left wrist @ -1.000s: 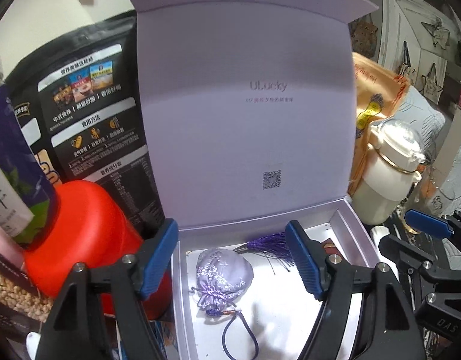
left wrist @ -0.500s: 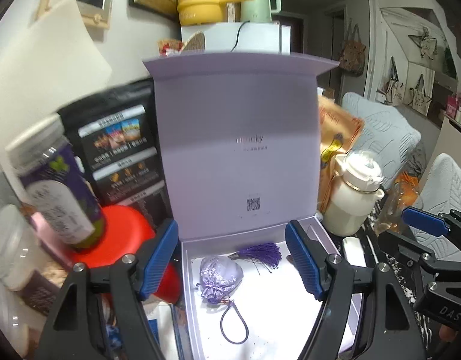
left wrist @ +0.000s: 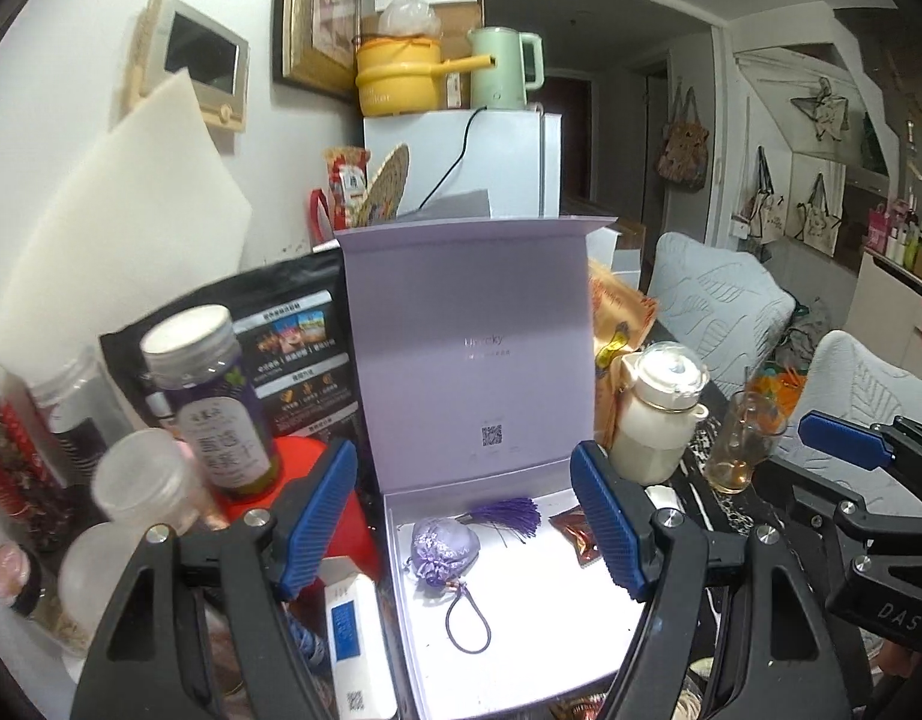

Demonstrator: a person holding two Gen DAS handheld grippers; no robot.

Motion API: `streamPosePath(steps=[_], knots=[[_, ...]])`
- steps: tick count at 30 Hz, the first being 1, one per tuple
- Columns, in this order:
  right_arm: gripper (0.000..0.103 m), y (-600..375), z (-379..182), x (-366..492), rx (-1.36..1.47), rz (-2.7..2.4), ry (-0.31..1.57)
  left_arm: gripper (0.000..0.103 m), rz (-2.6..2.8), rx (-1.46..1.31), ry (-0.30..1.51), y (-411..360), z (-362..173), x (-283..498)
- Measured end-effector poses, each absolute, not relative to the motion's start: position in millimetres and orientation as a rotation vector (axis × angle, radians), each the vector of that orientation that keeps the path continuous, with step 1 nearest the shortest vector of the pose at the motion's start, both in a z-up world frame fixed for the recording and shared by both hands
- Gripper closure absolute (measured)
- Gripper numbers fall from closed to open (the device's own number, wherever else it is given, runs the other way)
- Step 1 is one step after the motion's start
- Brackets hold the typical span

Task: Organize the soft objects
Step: 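Open both grippers to drop the sachet and chocolate into the box, then withdraw both grippers from the box and move toward the red snack packets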

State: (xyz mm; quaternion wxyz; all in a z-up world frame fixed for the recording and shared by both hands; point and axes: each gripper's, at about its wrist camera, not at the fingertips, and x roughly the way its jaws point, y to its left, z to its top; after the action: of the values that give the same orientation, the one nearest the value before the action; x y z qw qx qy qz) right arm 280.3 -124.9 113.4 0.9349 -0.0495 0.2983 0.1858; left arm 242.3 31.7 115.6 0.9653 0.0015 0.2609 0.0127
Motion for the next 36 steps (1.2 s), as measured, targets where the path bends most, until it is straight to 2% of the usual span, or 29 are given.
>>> streamPosePath(steps=[2,5,8,9,15,17,19,36], knots=[[0.047,-125.7,118.7,269.4,-0.100,0.379,0.597,0.026,0.025,0.005,0.515,31.8,120.8,231.8],[0.046,-126.3,126.8,251.4,-0.104,0.377,0.575,0.012,0.025,0.005,0.482,32.2,127.3,214.6],[0.046,-127.2,133.5,233.7,-0.111,0.369,0.561,0.005,0.033,0.008,0.450,33.4,133.6,196.8],[0.043,-127.5,135.5,228.6,-0.112,0.365,0.558,0.004,0.031,0.010,0.443,33.5,135.2,191.3],[0.025,-129.4,143.5,193.6,-0.103,0.346,0.529,0.002,0.007,0.033,0.423,31.0,140.6,160.1],[0.022,-129.7,144.1,181.1,-0.096,0.339,0.522,0.002,-0.005,0.036,0.422,30.2,140.0,148.4],[0.015,-130.7,142.9,169.6,-0.090,0.333,0.520,0.002,-0.013,0.037,0.423,28.8,137.4,138.2],[0.014,-132.0,117.3,83.2,-0.068,0.299,0.544,0.002,-0.089,0.047,0.474,24.7,106.6,65.6]])
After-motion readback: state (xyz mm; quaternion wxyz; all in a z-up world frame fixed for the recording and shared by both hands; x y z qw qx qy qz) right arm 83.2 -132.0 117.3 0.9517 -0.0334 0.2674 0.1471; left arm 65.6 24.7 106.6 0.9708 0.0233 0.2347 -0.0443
